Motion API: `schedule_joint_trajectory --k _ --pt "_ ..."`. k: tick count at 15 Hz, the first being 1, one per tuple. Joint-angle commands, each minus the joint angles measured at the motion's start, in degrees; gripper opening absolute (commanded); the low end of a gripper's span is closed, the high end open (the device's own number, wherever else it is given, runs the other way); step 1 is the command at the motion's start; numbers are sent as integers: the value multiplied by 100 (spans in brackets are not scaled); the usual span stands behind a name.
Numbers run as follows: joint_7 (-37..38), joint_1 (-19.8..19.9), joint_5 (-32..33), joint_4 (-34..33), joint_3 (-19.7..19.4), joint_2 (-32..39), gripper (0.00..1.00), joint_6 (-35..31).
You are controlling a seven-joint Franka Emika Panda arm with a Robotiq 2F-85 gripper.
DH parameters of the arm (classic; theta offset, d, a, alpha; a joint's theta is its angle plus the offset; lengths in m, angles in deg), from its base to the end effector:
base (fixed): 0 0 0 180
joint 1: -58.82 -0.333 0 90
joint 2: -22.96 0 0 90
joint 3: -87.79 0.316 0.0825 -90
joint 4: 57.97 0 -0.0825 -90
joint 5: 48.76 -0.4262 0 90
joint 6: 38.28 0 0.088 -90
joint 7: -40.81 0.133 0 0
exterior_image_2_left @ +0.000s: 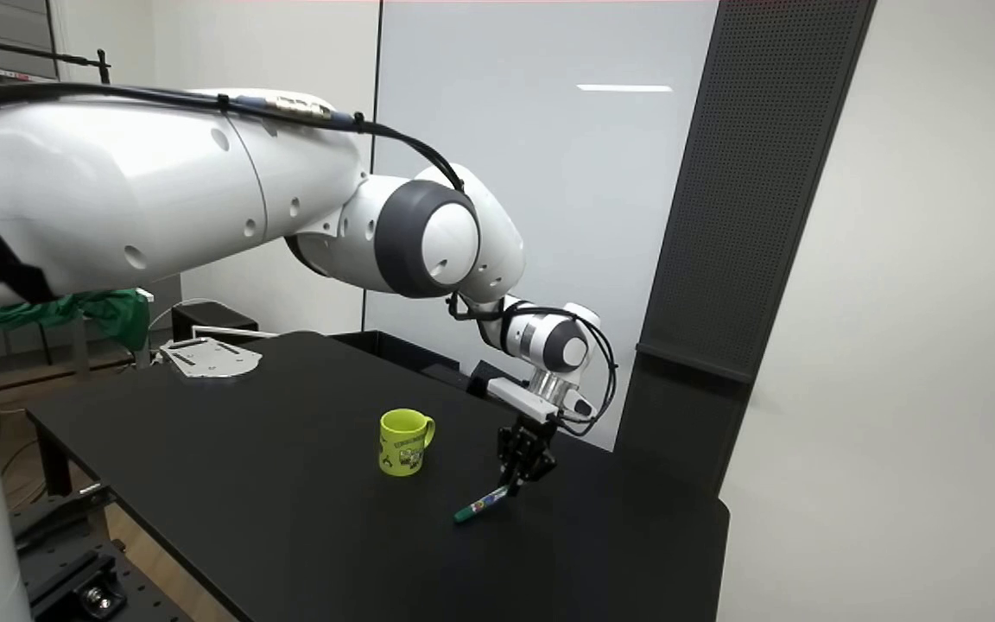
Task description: Place the marker on the table
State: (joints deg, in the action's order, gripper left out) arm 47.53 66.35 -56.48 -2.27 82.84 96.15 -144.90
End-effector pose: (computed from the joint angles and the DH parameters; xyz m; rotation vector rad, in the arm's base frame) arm 0.7305 -0.1303 -0.0128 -2.9920 0.5348 0.5893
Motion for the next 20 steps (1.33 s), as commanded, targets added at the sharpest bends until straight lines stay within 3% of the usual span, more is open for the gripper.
schedule_joint_trajectory --k 1,2,3,4,5,12,14,20 --pt "-106 -28 37 120 -23 -29 6 -495" --pt "-122 -27 30 145 -21 -33 6 -594" --pt "-141 -26 26 174 -21 -39 22 -676" --pt "-152 -26 23 201 -21 -46 48 -746" --pt "-149 -27 21 222 -22 -54 49 -793" --pt "-330 -74 -43 505 80 -366 95 -1244" --pt "-419 -100 -63 631 147 -510 100 -1427" --pt "-645 -171 -87 1297 351 -1068 100 -2021"
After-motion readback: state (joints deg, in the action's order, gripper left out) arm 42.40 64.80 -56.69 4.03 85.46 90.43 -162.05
